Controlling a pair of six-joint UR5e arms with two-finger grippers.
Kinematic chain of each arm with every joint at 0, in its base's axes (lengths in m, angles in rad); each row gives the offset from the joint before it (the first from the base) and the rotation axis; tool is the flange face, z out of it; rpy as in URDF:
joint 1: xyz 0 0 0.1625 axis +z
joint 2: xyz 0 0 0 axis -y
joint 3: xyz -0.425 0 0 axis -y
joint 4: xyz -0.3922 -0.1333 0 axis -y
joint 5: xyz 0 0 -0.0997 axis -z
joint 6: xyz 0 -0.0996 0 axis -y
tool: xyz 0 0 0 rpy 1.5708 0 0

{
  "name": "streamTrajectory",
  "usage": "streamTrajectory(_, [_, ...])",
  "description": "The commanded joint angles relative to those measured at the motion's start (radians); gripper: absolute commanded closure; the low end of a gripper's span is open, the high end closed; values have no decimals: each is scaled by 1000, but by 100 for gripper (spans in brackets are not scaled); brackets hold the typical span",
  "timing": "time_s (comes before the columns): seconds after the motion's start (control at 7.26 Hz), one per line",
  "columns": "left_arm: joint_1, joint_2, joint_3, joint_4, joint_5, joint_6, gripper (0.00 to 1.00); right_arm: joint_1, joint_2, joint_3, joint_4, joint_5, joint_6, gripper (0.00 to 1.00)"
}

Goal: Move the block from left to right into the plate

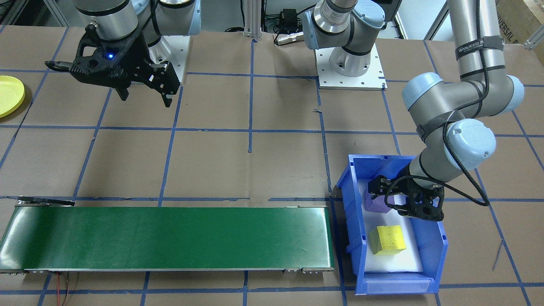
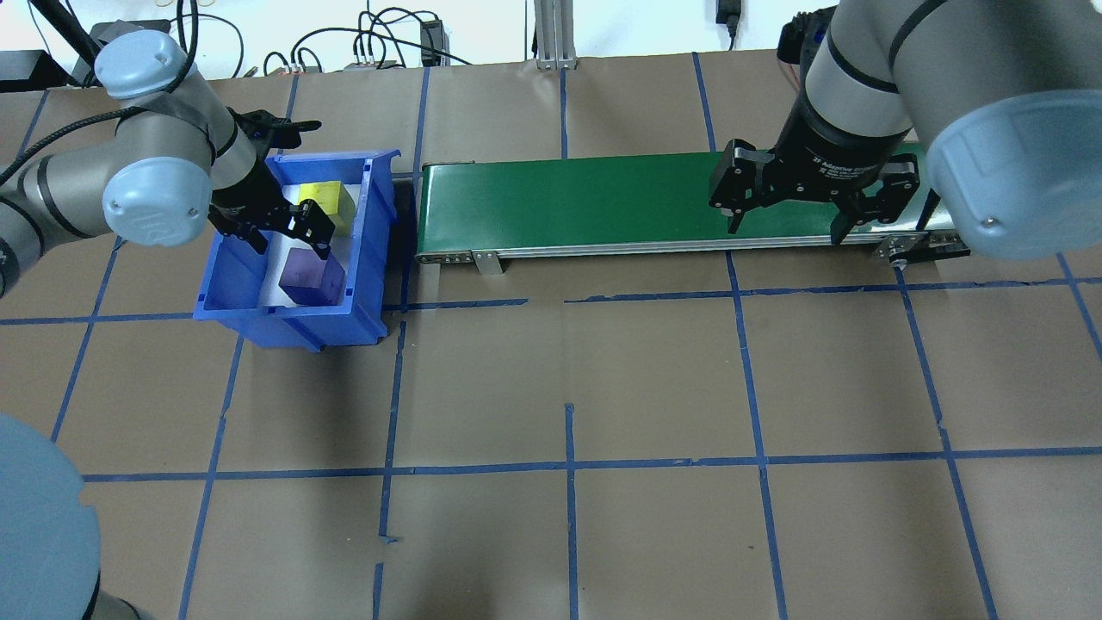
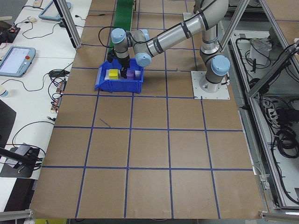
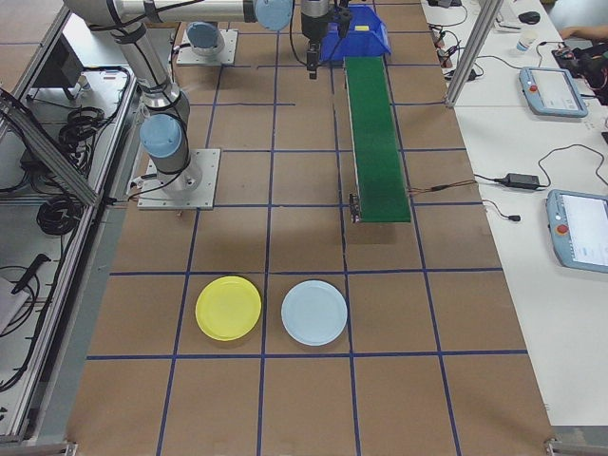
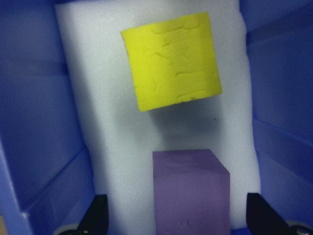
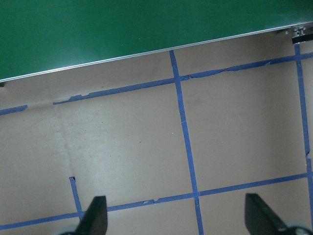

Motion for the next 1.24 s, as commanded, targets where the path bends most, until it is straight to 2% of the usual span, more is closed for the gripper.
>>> streamTrajectory(0.0, [-2, -5, -27, 7, -3, -1, 2, 0, 0, 0, 1, 0, 0, 0])
streamTrajectory(0.14, [-2, -5, -53, 9, -2, -1, 2, 0, 0, 0, 1, 0, 0, 0])
streamTrajectory(0.28, [-2, -4, -69, 21, 0, -1, 15, 0, 0, 0, 1, 0, 0, 0])
streamTrajectory(0.41, [0, -1, -69, 30, 1, -1, 49, 2, 0, 0, 1, 0, 0, 0])
streamTrajectory(0.55, [0, 4, -54, 30, 4, -1, 63, 2, 0, 0, 1, 0, 0, 0])
streamTrajectory(0.69, [-2, 37, -41, 41, 6, -5, 67, 2, 0, 0, 1, 0, 0, 0])
streamTrajectory(1.1, [-66, 241, 41, 36, 4, -22, 67, 2, 0, 0, 1, 0, 0, 0])
